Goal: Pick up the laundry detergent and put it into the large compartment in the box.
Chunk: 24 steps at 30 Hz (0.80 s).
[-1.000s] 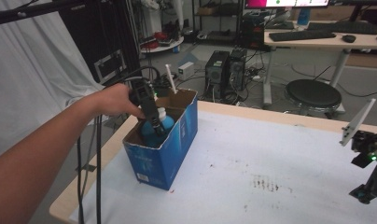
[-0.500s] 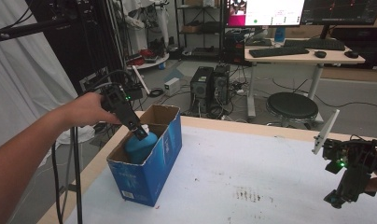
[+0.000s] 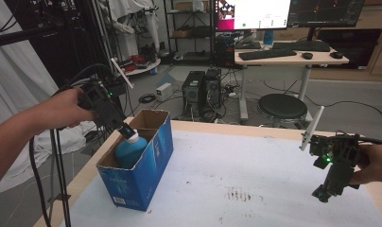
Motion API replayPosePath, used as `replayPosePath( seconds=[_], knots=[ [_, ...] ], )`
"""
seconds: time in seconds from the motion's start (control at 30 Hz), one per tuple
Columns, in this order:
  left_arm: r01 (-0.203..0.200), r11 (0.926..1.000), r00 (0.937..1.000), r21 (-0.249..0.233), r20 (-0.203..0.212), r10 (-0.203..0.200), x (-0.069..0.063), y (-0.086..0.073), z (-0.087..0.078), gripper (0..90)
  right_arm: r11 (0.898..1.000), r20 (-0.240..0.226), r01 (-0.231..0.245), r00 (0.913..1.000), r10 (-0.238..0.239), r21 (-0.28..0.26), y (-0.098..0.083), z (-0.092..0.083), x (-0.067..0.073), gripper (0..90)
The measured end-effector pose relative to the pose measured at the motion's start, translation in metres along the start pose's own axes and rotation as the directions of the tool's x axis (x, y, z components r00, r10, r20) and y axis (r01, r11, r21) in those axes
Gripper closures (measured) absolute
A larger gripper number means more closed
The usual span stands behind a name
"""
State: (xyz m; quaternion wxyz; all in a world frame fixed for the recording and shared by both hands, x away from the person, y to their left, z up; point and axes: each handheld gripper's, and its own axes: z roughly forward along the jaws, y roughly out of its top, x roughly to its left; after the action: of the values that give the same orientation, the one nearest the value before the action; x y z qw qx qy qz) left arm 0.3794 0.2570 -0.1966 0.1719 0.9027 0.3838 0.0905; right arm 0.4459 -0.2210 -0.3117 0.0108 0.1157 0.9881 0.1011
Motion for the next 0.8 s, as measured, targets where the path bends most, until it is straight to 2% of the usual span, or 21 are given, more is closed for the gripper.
replayPosePath(
  seconds=[0.07, 0.13, 0.17, 0.2, 0.23, 0.27, 0.3, 0.33, 0.37, 0.4, 0.43, 0.47, 0.6, 0.7, 0.77, 0.8],
  knots=[
    [0.004, 1.0000, 0.9995, -0.009, 0.030, -0.004, -0.008, 0.007, 0.001, 22.8, 1.000, 0.002, 0.000, 1.0000, 0.000, -0.009, -0.001, -0.001, 0.002, 3.4],
    [-0.015, 0.9998, 0.9988, -0.014, 0.046, 0.015, -0.016, 0.013, 0.003, 22.8, 1.000, 0.004, 0.003, 1.0000, -0.003, -0.014, -0.002, -0.002, 0.002, 3.4],
    [-0.015, 0.9998, 0.9988, -0.014, 0.046, 0.015, -0.016, 0.013, 0.003, 22.8, 1.000, 0.002, -0.002, 1.0000, 0.002, -0.013, -0.002, -0.002, 0.003, 3.4],
    [-0.038, 0.9992, 0.9976, -0.014, 0.058, 0.038, -0.020, 0.016, 0.004, 22.8, 1.000, 0.002, -0.002, 1.0000, 0.002, -0.013, -0.002, -0.002, 0.003, 3.4],
    [-0.063, 0.9978, 0.9948, -0.019, 0.079, 0.064, -0.030, 0.024, 0.009, 22.7, 1.000, 0.002, -0.003, 1.0000, 0.003, -0.014, -0.002, -0.002, 0.004, 3.4],
    [-0.063, 0.9978, 0.9948, -0.019, 0.079, 0.064, -0.030, 0.024, 0.009, 22.1, 1.000, 0.005, -0.001, 1.0000, 0.001, -0.016, -0.003, -0.002, 0.005, 3.4],
    [-0.077, 0.9968, 0.9935, -0.021, 0.082, 0.078, -0.036, 0.028, 0.011, 15.5, 1.000, 0.005, -0.001, 1.0000, 0.001, -0.016, -0.003, -0.002, 0.005, 3.4],
    [-0.087, 0.9961, 0.9929, -0.015, 0.081, 0.088, -0.042, 0.033, 0.015, 15.5, 1.000, 0.005, -0.002, 1.0000, 0.002, -0.017, -0.003, -0.001, 0.005, 3.4],
    [-0.112, 0.9936, 0.9893, -0.015, 0.092, 0.113, -0.052, 0.039, 0.020, 11.8, 1.000, 0.005, 0.000, 1.0000, 0.000, -0.018, -0.003, -0.001, 0.006, 3.4],
    [-0.112, 0.9936, 0.9893, -0.015, 0.092, 0.113, -0.052, 0.039, 0.020, 11.7, 1.000, 0.005, 0.000, 1.0000, 0.000, -0.018, -0.003, -0.001, 0.006, 3.4],
    [-0.143, 0.9898, 0.9851, -0.004, 0.097, 0.142, -0.062, 0.046, 0.025, 7.4, 1.000, 0.007, -0.004, 1.0000, 0.004, -0.020, -0.004, -0.002, 0.008, 3.4],
    [-0.143, 0.9898, 0.9851, -0.004, 0.097, 0.142, -0.062, 0.046, 0.025, 3.3, 1.000, 0.008, 0.002, 1.0000, -0.001, -0.022, -0.004, -0.002, 0.008, 3.4],
    [-0.222, 0.9749, 0.9689, 0.014, 0.115, 0.219, -0.082, 0.059, 0.036, 1.6, 1.000, 0.013, 0.001, 0.9999, 0.000, -0.028, -0.005, -0.005, 0.010, 3.4],
    [-0.279, 0.9599, 0.9536, 0.027, 0.126, 0.273, -0.099, 0.067, 0.045, 1.6, 0.999, 0.020, -0.002, 0.9998, 0.003, -0.037, -0.006, -0.007, 0.012, 3.4],
    [-0.295, 0.9547, 0.9494, 0.042, 0.126, 0.288, -0.108, 0.072, 0.050, 1.6, 0.999, 0.018, -0.002, 0.9998, 0.003, -0.039, -0.007, -0.008, 0.014, 3.4],
    [-0.295, 0.9547, 0.9494, 0.042, 0.126, 0.288, -0.108, 0.072, 0.050, 1.6, 0.999, 0.018, -0.002, 0.9998, 0.003, -0.039, -0.007, -0.008, 0.014, 3.4]
  ],
)
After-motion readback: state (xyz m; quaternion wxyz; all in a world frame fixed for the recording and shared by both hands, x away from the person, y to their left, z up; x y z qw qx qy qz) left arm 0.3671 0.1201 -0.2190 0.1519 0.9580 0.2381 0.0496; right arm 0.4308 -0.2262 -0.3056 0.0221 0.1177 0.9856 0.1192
